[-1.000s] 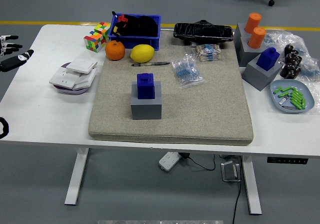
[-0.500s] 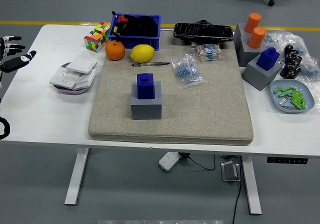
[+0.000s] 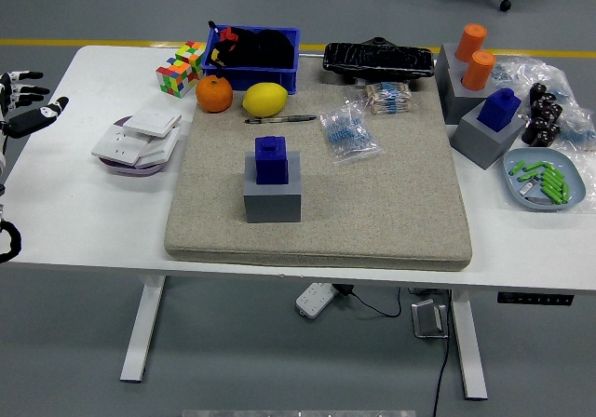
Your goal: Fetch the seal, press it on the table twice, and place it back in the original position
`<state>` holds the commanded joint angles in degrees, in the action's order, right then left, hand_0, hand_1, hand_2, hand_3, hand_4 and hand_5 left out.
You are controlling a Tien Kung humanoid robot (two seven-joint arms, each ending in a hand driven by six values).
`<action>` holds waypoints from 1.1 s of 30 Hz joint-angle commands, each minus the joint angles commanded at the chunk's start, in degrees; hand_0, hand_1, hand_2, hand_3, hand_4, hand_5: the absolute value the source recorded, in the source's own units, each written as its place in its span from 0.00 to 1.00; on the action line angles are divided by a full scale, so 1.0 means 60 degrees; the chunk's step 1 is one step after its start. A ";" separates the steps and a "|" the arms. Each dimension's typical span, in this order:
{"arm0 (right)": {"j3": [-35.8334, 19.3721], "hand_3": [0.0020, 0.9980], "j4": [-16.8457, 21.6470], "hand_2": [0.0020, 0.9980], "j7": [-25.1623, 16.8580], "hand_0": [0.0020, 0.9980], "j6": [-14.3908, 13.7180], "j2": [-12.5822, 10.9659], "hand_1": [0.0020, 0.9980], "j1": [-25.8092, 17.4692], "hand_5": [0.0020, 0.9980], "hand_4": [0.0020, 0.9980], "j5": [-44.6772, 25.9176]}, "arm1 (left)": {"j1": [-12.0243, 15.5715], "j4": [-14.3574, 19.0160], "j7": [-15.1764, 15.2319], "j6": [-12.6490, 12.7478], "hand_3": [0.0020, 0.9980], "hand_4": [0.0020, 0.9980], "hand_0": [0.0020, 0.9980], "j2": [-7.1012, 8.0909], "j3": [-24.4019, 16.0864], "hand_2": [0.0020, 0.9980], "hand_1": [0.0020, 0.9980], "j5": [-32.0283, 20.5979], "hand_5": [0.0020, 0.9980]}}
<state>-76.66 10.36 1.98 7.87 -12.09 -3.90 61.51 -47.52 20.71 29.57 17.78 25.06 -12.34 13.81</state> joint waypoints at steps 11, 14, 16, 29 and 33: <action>-0.0199 0.63 0.0001 0.67 0.0000 0.75 -0.0008 0.0113 0.69 -0.0063 0.52 0.75 0.0072 | 0.0074 -0.0032 0.0063 0.0049 0.70 0.81 0.69 -0.0031 -0.0121 0.59 0.64 0.0024 0.14; -0.0234 0.63 0.0009 0.67 -0.0001 0.75 -0.0019 0.0101 0.69 -0.0089 0.52 0.75 0.0089 | 0.0092 -0.0042 0.0104 0.0082 0.70 0.81 0.69 -0.0027 -0.0150 0.59 0.64 0.0030 0.14; -0.0248 0.63 0.0021 0.67 -0.0001 0.75 -0.0021 0.0104 0.69 -0.0121 0.52 0.75 0.0089 | 0.0100 -0.0038 0.0135 0.0108 0.70 0.81 0.69 -0.0022 -0.0151 0.59 0.64 0.0035 0.14; -0.0342 0.63 0.0032 0.67 0.0004 0.75 -0.0016 0.0149 0.69 -0.0126 0.52 0.75 0.0126 | 0.0119 -0.0090 0.0123 0.0130 0.70 0.81 0.69 0.0025 -0.0165 0.59 0.65 0.0004 0.14; -0.0355 0.63 0.0032 0.67 0.0006 0.75 -0.0019 0.0149 0.69 -0.0117 0.52 0.75 0.0123 | 0.0115 -0.0096 0.0116 0.0126 0.70 0.81 0.69 0.0023 -0.0158 0.59 0.65 -0.0002 0.14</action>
<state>-78.79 10.56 2.02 7.76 -11.20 -4.60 62.25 -46.83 20.14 30.26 18.54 25.20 -13.29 13.80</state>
